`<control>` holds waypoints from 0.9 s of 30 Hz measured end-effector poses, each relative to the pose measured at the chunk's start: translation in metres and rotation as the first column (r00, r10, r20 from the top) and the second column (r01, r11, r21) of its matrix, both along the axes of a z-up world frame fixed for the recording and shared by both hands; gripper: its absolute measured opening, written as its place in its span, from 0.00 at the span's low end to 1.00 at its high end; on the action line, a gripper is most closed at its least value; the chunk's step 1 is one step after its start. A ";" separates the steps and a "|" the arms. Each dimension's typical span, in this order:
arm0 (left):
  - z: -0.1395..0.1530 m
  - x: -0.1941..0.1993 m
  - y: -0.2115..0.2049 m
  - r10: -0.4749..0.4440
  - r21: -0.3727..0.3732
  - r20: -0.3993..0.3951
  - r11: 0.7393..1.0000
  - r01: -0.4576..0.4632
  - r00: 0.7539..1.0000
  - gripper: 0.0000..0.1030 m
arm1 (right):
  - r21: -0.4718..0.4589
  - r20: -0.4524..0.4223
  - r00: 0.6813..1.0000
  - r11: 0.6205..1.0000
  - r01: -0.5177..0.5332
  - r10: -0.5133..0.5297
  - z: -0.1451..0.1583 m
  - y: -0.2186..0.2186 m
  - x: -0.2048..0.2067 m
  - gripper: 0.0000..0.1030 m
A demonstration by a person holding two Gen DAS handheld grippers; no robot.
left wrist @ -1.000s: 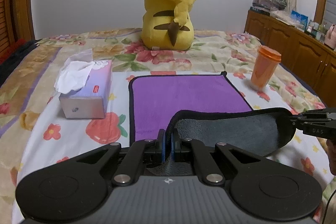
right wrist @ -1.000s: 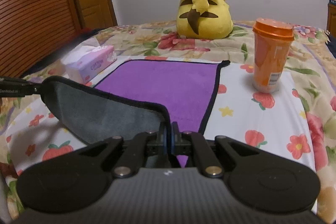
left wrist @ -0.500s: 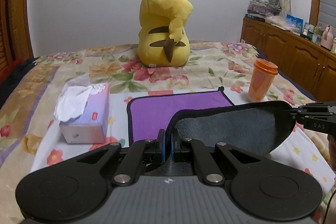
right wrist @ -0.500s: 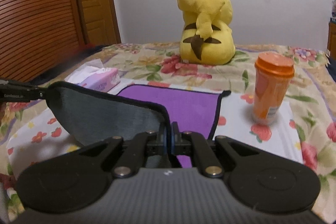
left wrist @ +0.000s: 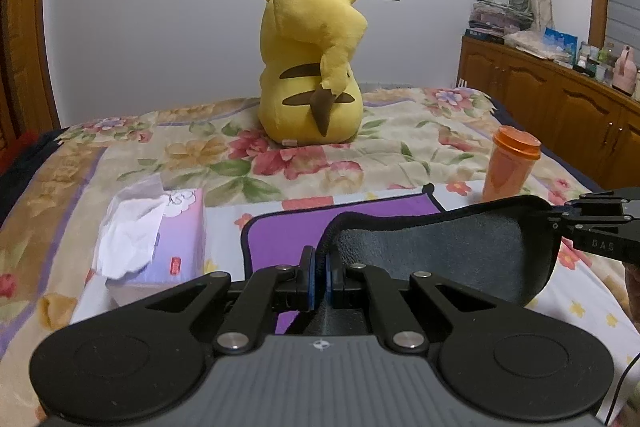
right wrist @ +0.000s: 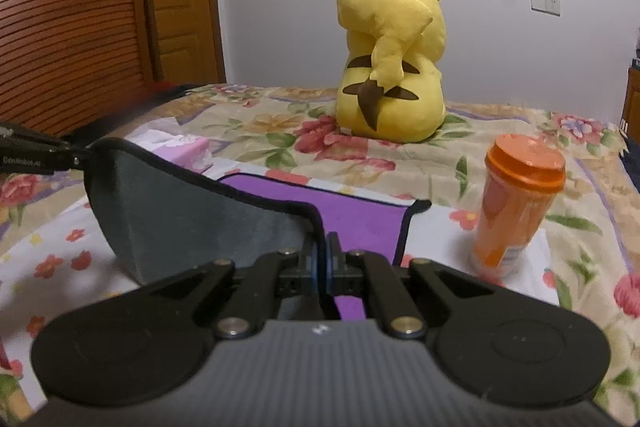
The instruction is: Fold towel
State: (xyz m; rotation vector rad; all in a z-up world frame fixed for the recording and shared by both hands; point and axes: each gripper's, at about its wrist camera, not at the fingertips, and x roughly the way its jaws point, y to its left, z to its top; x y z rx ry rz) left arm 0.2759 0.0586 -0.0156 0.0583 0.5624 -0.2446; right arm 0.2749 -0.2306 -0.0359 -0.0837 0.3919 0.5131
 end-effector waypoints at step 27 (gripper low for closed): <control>-0.002 0.090 -0.001 0.044 0.060 0.073 0.997 -0.048 0.996 0.07 | -0.078 0.093 0.991 0.991 0.107 -0.099 0.004 0.021 0.083 0.05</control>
